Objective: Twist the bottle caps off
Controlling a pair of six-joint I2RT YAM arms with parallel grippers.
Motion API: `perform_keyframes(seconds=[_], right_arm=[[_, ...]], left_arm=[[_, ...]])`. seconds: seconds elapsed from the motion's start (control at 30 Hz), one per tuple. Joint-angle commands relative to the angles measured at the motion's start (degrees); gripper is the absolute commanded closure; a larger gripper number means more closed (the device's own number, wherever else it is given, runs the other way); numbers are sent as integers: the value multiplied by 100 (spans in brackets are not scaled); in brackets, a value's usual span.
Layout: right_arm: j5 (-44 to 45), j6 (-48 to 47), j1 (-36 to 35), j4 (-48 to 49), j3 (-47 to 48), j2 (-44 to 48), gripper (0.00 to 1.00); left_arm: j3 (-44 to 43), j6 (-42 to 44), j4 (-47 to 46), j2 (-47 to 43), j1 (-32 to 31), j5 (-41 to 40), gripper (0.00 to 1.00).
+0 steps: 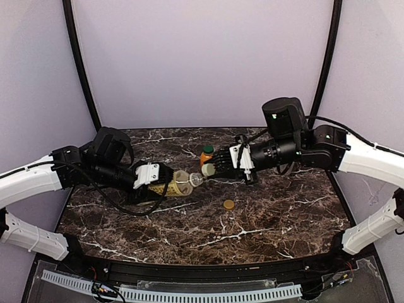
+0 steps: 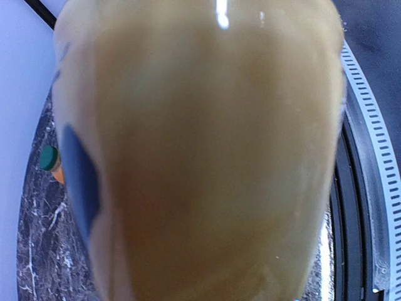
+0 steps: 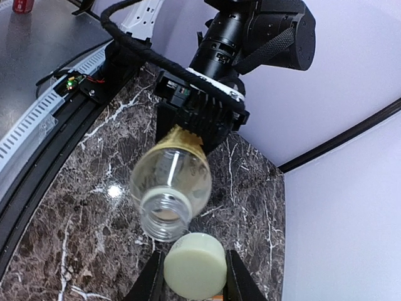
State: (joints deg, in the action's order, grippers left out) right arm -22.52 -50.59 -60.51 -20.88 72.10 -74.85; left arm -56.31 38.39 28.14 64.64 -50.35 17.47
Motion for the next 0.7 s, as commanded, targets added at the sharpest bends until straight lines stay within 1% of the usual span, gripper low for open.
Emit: perform_keyframes(seconds=[0.0, 0.1, 0.2, 0.27, 0.4, 0.53, 0.6, 0.67], right_arm=[[268, -920, 48, -903, 608, -265, 100], [332, -1011, 54, -898, 589, -236, 100], [517, -498, 117, -729, 440, -151, 100], [792, 254, 257, -582, 362, -163, 100], [1612, 2369, 893, -527, 209, -382, 100], [1832, 4263, 1671, -948, -142, -786, 100], [1835, 4994, 1895, -1122, -394, -1023, 100], [1654, 5543, 2027, -1174, -660, -1236, 100]], left_arm=[[-84, -233, 987, -107, 54, 711, 73], [-82, -227, 995, -101, 55, 612, 73], [-70, -219, 902, -105, 52, 504, 73], [-23, -264, 778, -123, 53, 375, 73], [96, -357, 428, -206, 55, -66, 73], [130, -429, 185, -238, 66, -525, 73], [116, -444, 135, -253, 64, -599, 73], [100, -458, 119, -265, 63, -623, 73]])
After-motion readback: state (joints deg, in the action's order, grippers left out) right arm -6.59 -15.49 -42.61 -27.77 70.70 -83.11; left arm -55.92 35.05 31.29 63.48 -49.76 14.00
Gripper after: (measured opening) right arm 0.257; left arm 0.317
